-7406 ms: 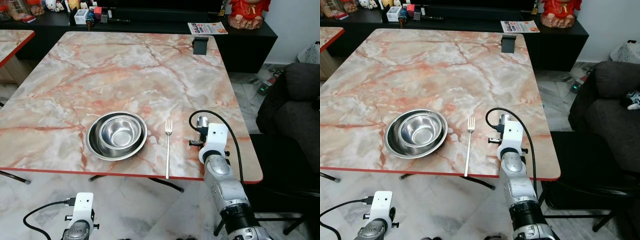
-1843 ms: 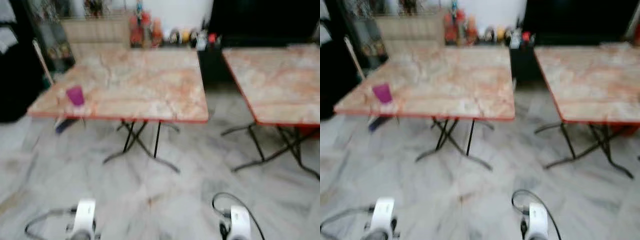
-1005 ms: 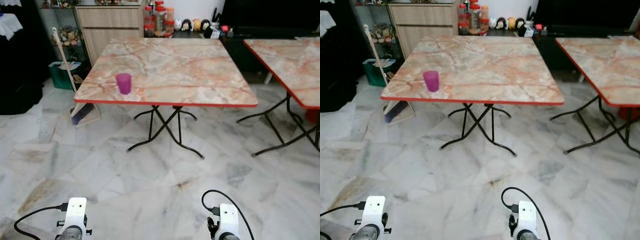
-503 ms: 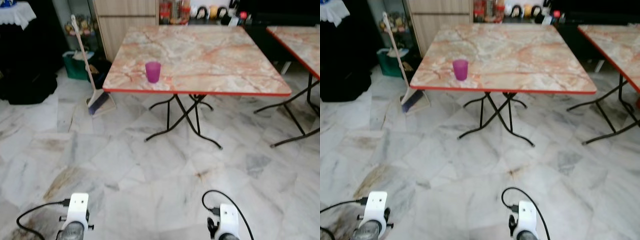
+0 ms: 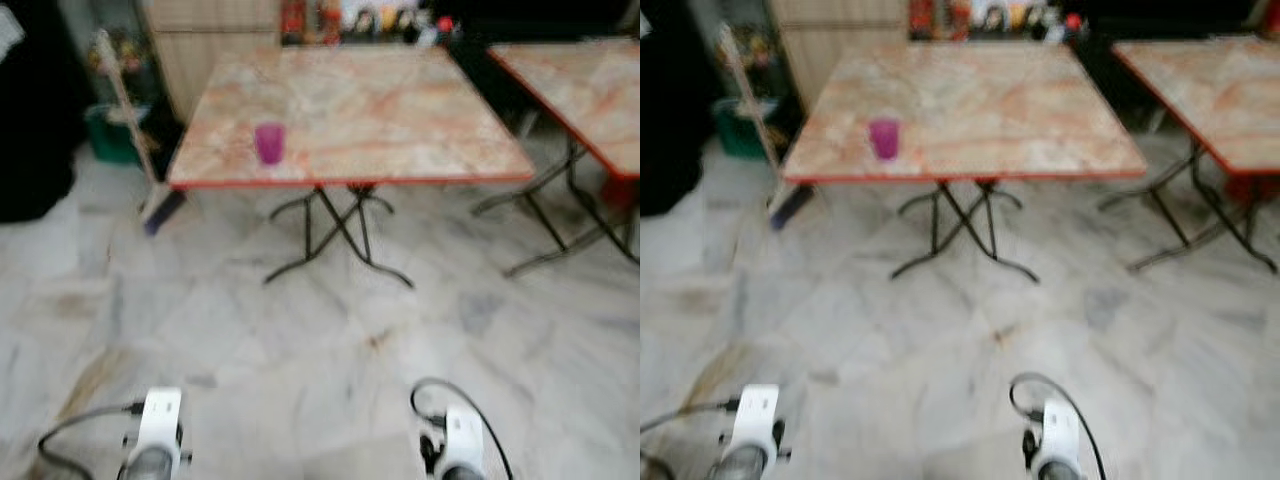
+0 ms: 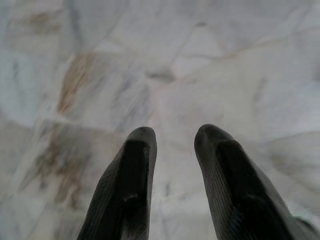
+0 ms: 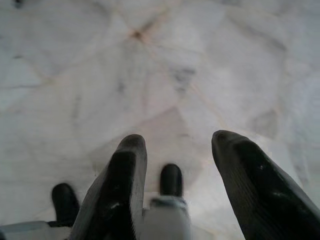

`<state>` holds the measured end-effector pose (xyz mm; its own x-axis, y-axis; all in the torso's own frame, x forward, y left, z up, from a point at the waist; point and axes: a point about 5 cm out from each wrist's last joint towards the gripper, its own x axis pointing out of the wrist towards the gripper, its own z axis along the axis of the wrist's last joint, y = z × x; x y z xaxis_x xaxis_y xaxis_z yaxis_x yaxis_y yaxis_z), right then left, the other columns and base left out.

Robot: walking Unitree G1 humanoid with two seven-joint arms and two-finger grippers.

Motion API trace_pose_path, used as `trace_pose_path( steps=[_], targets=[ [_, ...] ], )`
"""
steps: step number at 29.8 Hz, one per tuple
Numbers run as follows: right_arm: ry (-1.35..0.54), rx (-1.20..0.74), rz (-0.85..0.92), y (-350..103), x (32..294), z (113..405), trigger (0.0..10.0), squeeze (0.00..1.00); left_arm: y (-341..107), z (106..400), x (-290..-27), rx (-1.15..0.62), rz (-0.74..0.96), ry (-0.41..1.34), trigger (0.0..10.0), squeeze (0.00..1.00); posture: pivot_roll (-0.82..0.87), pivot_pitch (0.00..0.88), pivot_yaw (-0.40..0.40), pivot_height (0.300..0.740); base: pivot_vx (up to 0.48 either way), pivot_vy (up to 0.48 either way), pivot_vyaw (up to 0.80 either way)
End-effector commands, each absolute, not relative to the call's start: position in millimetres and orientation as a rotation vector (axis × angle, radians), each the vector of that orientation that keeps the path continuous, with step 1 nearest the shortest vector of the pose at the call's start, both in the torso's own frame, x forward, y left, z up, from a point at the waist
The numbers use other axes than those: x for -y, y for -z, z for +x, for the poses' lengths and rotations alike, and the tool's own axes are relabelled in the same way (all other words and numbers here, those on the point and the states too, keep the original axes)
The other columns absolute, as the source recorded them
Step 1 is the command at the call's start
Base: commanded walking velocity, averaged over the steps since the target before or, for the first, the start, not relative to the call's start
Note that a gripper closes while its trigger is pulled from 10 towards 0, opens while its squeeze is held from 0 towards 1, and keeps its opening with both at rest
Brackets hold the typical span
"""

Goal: Setting the table

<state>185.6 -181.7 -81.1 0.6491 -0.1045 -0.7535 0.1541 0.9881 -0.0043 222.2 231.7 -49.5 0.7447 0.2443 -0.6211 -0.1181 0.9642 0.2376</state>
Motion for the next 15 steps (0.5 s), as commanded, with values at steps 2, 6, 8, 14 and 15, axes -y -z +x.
trace_pose_path(
  steps=[2,6,8,14,15],
  targets=[
    [0.151,-0.846,0.052,80.1,184.3,186.9,10.0,0.0,53.9,215.7,-231.2,-0.728,0.19,-0.201,10.0,0.0,0.06,0.14,0.01,0.74,0.334,0.0,0.0],
    [0.146,-0.851,0.051,80.6,184.2,186.2,10.0,0.0,53.3,216.2,-232.1,-0.726,0.189,-0.206,10.0,0.0,0.07,0.137,0.009,0.74,0.339,0.0,0.0],
    [0.132,-0.856,0.036,80.7,183.5,186.4,10.0,0.0,52.9,216.8,-232.7,-0.724,0.189,-0.209,10.0,0.0,0.06,0.136,0.008,0.74,0.36,0.0,0.0],
    [0.077,-0.845,-0.01,79.3,179.8,189.3,10.0,0.0,52.3,217.7,-232.8,-0.723,0.188,-0.211,10.0,0.0,0.06,0.125,0.005,0.74,0.374,0.0,0.43],
    [0.094,-0.85,0.016,79.8,180.5,188.5,10.0,0.0,52.3,217.9,-232.8,-0.724,0.188,-0.211,10.0,0.0,0.06,0.12,0.005,0.74,0.386,0.0,0.0]
  ],
)
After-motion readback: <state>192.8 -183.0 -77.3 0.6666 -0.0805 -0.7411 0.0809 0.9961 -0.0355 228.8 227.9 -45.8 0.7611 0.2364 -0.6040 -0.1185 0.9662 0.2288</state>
